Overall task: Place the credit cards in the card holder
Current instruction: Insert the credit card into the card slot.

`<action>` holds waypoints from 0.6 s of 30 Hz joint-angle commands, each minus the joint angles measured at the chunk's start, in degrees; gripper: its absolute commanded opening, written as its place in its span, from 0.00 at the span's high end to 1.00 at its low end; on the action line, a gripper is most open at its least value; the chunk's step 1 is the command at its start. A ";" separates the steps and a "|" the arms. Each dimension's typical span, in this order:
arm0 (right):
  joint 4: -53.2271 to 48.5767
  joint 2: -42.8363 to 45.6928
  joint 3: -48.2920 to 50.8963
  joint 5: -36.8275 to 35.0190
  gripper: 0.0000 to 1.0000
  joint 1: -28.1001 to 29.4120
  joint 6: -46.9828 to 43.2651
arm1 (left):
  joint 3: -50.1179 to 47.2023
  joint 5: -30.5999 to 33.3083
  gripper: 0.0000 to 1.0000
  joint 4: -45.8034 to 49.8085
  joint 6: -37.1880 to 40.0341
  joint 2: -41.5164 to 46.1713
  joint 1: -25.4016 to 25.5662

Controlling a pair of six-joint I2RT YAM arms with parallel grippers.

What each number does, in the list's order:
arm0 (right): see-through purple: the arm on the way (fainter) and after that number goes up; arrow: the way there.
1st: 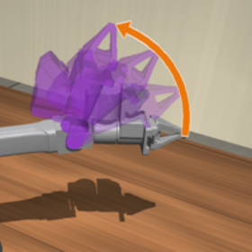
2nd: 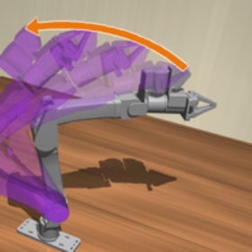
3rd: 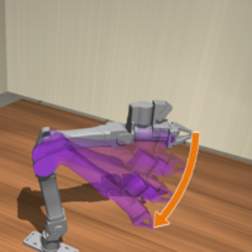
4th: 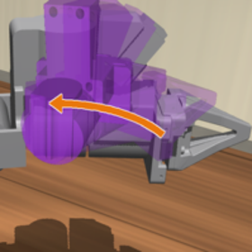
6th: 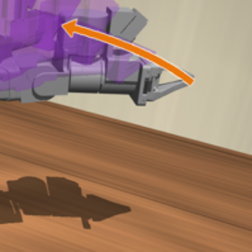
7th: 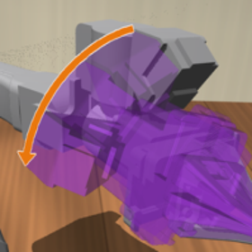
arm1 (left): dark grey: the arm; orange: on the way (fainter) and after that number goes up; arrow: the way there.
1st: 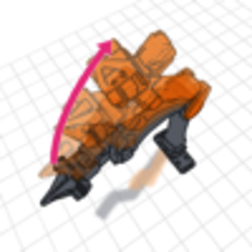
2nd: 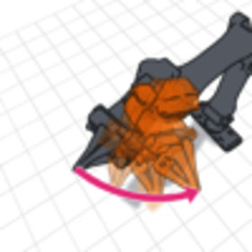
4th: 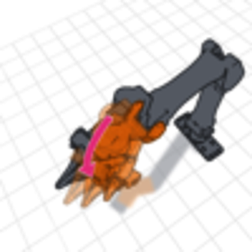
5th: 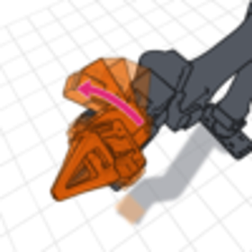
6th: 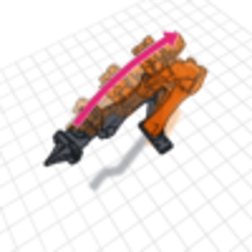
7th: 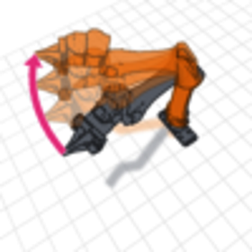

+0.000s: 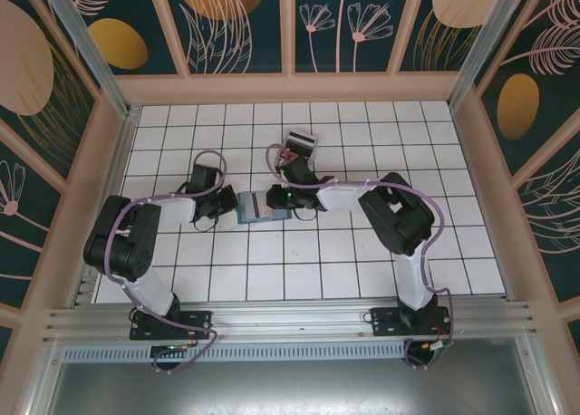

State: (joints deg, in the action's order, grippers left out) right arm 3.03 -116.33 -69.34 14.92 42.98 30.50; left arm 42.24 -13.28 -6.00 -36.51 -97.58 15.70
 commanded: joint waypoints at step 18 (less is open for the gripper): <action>-3.64 -6.00 -9.68 4.42 0.81 5.07 -0.60 | -1.59 -5.81 0.98 0.97 -1.15 -4.46 2.70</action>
State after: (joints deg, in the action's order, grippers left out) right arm -0.75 -120.40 -76.31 15.57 46.15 30.48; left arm 42.33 -13.65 -6.33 -36.75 -97.78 15.70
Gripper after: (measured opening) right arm 0.191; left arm 0.065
